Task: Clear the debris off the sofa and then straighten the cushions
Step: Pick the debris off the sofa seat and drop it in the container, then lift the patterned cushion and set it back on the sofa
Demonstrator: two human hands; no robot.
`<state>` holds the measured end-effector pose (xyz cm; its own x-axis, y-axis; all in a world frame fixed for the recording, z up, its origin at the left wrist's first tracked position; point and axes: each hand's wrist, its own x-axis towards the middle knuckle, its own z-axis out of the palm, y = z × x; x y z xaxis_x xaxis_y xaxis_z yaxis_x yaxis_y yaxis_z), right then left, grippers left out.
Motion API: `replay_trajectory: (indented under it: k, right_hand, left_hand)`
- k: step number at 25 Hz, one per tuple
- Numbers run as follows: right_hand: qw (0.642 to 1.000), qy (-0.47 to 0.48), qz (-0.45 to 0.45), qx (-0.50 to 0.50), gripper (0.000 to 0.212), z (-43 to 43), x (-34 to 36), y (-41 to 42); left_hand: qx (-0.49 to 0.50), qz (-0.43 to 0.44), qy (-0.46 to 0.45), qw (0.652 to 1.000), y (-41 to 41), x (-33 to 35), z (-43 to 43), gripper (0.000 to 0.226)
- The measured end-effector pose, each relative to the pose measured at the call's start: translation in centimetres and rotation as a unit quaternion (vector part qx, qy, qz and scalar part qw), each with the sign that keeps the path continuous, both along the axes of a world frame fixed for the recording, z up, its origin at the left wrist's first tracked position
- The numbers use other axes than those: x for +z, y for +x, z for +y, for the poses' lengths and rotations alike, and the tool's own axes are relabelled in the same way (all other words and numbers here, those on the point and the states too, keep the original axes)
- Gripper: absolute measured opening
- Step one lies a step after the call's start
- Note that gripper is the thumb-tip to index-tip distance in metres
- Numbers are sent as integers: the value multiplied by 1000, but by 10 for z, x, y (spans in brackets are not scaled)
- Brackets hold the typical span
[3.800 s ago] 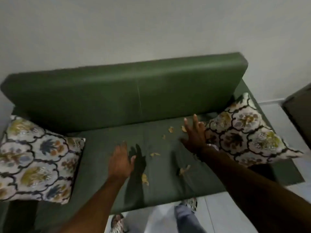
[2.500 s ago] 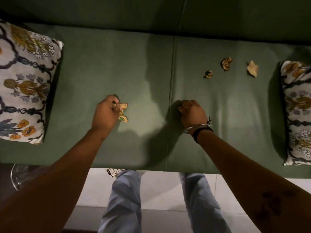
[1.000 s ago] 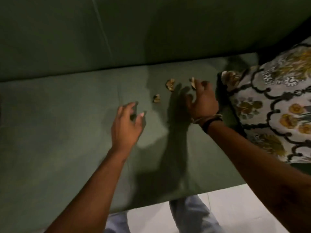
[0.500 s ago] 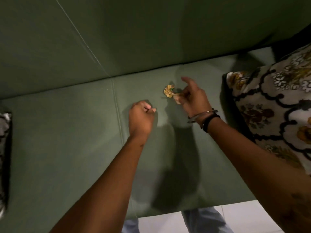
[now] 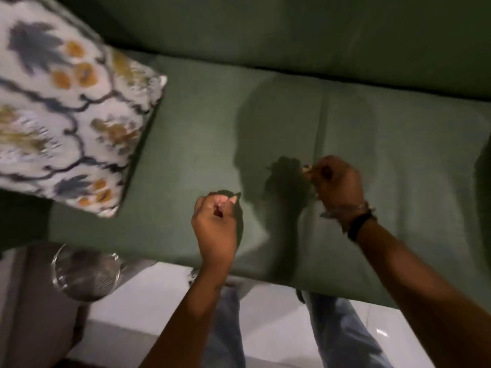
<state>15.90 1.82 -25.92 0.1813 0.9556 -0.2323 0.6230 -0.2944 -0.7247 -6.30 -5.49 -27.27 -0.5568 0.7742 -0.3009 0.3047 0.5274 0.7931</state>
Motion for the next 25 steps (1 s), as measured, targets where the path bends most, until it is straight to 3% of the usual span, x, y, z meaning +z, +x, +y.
replay_trajectory:
  k: [3, 6, 8, 11, 13, 14, 15, 17, 18, 20, 22, 23, 25]
  right_hand:
    - [985, -59, 114, 113, 13, -96, -1, -202]
    - [936, -198, 205, 206, 14, -156, -16, -375]
    - [920, -238, 174, 257, 14, -172, -44, -463]
    - [887, -265, 78, 370, 45, -180, -73, -523]
    - [847, -225, -2, 482, 48, -177, -65, -525]
    - [838, -194, -10, 510, 42, -168, -53, -515]
    - [847, -152, 3, 509, 34, -156, -37, -499]
    - [917, -20, 57, 394, 19, -112, 3, -453]
    - [944, 55, 79, 315, 15, -79, 21, -428]
    - [965, 188, 97, 152, 20, 4, 53, -398]
    - [972, 142, 187, 30, 49, 105, 73, -392]
    - [965, 68, 253, 28, 64, 152, 71, -395]
    - [951, -51, 280, 116, 84, 217, 63, -400]
  left_hand:
    - [206, -26, -44, 977, -154, -3, -75, 20]
    - [388, -81, -55, 916, -287, -22, -133, 29]
    - [422, -116, -95, 894, -348, -47, -168, 31]
    - [429, -210, -132, 868, -393, -74, -192, 20]
    - [435, -210, -126, 867, -404, -79, -199, 18]
    - [440, -168, -88, 878, -398, -72, -193, 13]
    - [426, -143, -47, 892, -389, -61, -188, 8]
    - [372, -114, 2, 921, -361, -13, -150, 12]
    - [337, -103, 19, 936, -348, 10, -127, 24]
    - [261, -133, 45, 955, -333, 53, -73, 53]
    - [203, -223, 105, 948, -329, 78, -16, 77]
    - [195, -254, 156, 934, -330, 88, 10, 79]
    - [213, -257, 239, 912, -325, 102, 53, 70]
